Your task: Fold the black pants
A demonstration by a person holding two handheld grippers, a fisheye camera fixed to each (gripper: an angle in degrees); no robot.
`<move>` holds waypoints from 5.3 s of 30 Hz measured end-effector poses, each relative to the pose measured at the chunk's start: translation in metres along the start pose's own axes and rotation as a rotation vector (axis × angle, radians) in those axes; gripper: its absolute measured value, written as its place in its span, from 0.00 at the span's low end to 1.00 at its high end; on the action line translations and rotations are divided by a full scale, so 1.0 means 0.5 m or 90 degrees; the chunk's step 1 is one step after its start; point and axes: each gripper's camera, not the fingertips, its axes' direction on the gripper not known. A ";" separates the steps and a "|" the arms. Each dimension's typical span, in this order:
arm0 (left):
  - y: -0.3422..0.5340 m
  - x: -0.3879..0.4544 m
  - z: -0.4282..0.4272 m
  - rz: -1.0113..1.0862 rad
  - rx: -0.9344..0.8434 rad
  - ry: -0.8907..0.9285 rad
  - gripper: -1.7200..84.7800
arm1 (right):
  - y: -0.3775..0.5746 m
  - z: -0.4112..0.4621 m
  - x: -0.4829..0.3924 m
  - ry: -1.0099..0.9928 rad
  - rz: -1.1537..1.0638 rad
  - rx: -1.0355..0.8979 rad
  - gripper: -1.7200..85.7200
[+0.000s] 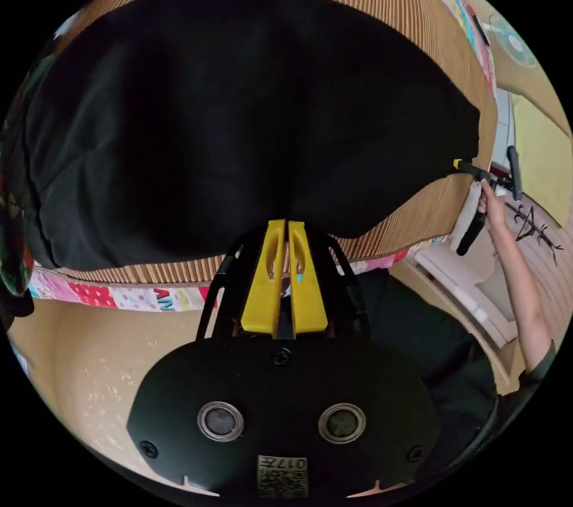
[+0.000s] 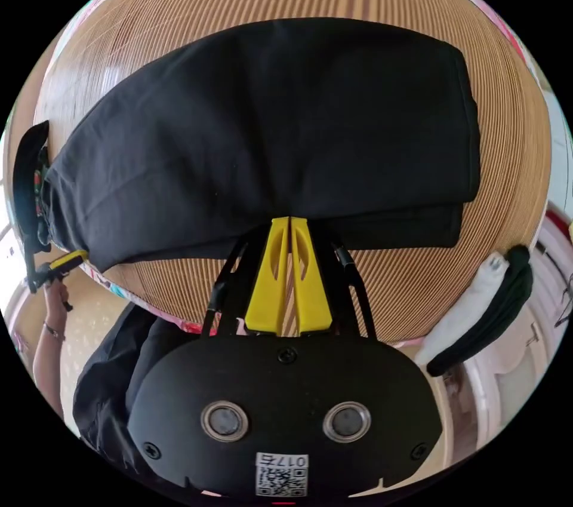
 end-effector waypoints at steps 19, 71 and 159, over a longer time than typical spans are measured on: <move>0.128 -0.206 -0.040 -0.262 0.064 0.207 0.01 | 0.376 0.241 0.339 -0.795 0.633 0.229 0.14; 0.095 0.135 0.018 0.416 0.230 0.316 0.16 | 0.447 0.300 0.364 -0.916 0.526 0.144 0.02; 0.185 -0.131 -0.003 -0.044 -0.254 0.689 0.10 | -0.146 0.121 0.407 -0.943 -0.166 0.174 0.26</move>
